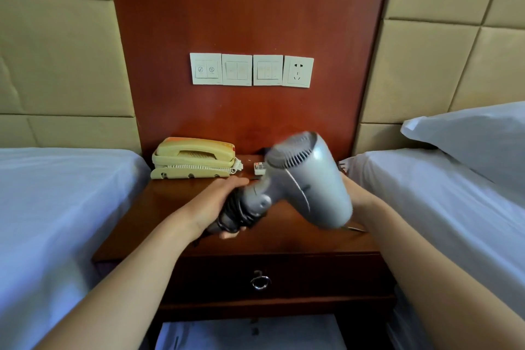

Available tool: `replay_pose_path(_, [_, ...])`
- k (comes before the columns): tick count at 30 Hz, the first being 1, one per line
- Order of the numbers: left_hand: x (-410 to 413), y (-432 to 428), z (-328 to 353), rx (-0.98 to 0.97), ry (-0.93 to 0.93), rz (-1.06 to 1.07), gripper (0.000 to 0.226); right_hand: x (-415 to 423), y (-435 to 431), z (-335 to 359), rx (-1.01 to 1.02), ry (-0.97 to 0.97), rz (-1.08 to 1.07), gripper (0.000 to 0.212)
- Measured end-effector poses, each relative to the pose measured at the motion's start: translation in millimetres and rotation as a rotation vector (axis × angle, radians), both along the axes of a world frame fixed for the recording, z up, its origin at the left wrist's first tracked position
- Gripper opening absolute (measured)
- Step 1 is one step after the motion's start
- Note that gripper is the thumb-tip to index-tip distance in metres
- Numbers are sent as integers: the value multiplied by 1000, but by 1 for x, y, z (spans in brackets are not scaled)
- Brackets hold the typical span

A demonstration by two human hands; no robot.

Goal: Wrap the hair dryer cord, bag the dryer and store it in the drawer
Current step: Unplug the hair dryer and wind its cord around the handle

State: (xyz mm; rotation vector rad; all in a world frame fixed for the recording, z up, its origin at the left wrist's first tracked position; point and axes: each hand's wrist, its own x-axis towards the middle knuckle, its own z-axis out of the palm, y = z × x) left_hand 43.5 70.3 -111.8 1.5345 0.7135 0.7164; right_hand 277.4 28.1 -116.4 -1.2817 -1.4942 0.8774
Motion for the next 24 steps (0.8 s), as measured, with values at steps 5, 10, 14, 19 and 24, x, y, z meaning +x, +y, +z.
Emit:
replay_pose_path(5, [-4, 10, -2, -122, -209, 1, 56, -10, 12, -14, 116, -271, -79, 25])
replay_pose_path(10, [-5, 18, -7, -194, -255, 106, 59, -16, 9, -15, 141, -603, -60, 45])
replay_pose_path(14, [-5, 22, -10, -195, -266, 295, 52, -33, -2, 0, 139, -796, -19, 35])
replay_pose_path(19, [-1, 19, -9, -179, -214, 499, 48, -57, -12, 15, 186, -925, 9, 38])
replay_pose_path(24, [-2, 17, -13, 51, -48, 622, 41, -71, -22, 33, 295, -937, 37, 34])
